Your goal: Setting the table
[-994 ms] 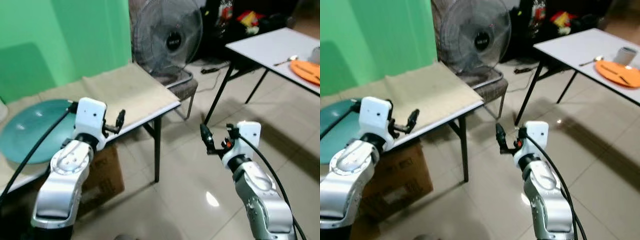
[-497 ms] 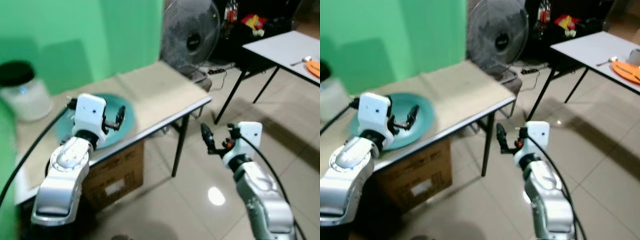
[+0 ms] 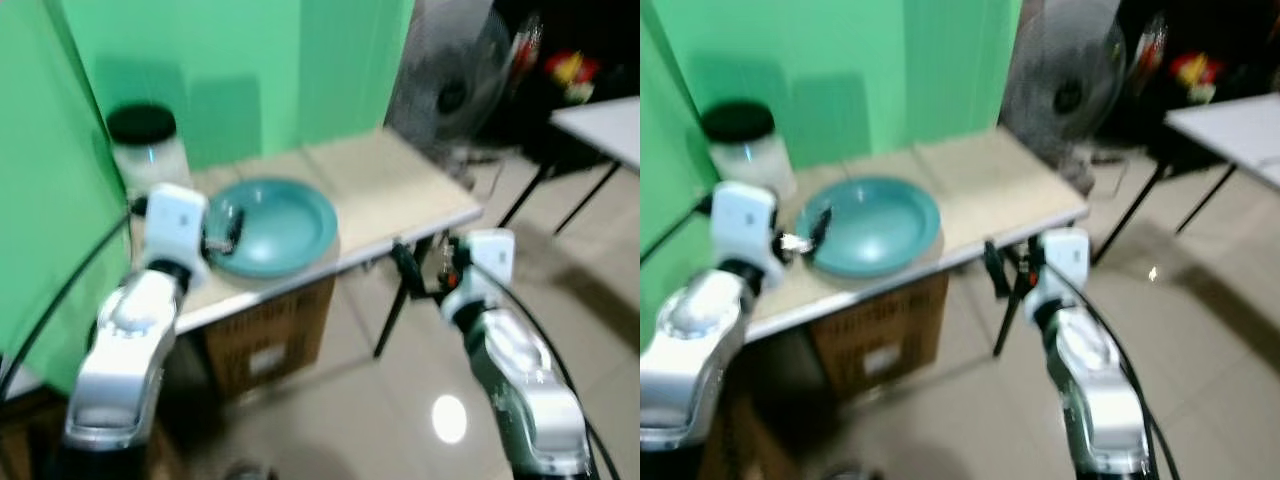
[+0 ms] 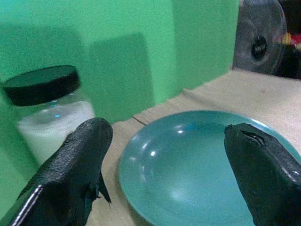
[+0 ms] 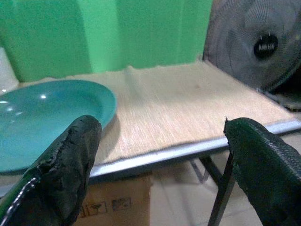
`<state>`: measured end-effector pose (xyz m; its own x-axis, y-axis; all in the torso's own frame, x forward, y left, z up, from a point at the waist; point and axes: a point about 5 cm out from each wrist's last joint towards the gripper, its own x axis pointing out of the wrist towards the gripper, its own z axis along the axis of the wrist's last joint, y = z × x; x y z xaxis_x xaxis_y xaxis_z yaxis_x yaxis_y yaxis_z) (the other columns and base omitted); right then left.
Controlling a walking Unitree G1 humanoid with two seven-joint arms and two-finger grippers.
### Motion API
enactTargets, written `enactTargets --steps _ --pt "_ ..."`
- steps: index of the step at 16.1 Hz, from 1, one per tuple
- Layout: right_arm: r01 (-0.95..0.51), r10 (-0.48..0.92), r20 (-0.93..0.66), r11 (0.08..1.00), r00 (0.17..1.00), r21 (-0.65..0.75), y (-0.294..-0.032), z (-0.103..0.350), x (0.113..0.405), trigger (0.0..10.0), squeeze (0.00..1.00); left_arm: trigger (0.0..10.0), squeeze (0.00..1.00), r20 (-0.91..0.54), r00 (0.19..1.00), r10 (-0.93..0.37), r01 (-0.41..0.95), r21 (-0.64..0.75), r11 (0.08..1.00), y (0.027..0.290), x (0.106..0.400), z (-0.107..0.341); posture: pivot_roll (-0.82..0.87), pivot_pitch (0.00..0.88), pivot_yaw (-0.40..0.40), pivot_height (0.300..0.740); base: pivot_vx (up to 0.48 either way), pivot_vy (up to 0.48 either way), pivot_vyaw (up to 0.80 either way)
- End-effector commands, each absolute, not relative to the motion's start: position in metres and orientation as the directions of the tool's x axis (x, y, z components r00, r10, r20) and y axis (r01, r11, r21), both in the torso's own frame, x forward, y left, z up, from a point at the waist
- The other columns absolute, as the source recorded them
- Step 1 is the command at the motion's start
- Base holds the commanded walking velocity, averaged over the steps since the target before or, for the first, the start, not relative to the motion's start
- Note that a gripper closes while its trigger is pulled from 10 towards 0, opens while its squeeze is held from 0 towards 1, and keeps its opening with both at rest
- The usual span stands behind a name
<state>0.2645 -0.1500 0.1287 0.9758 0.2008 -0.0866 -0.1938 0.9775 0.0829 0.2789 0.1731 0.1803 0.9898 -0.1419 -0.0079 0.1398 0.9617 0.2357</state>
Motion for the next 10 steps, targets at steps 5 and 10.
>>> enactTargets --steps 5,10 --pt "-0.159 0.164 -0.083 0.985 0.983 0.065 -0.164 0.134 0.269 10.0 0.0 10.0 0.0 -0.011 0.986 -0.166 0.164 0.214 0.963 0.165 0.278 0.175 0.06 0.0 -0.057 0.74 0.313 0.0 0.0" --pt "-0.14 0.145 -0.084 0.988 0.986 0.062 -0.169 0.136 0.27 10.0 0.0 10.0 0.0 -0.01 0.973 -0.23 0.228 0.179 0.957 0.157 0.277 0.173 0.05 0.0 -0.066 0.74 0.167 0.0 0.0"
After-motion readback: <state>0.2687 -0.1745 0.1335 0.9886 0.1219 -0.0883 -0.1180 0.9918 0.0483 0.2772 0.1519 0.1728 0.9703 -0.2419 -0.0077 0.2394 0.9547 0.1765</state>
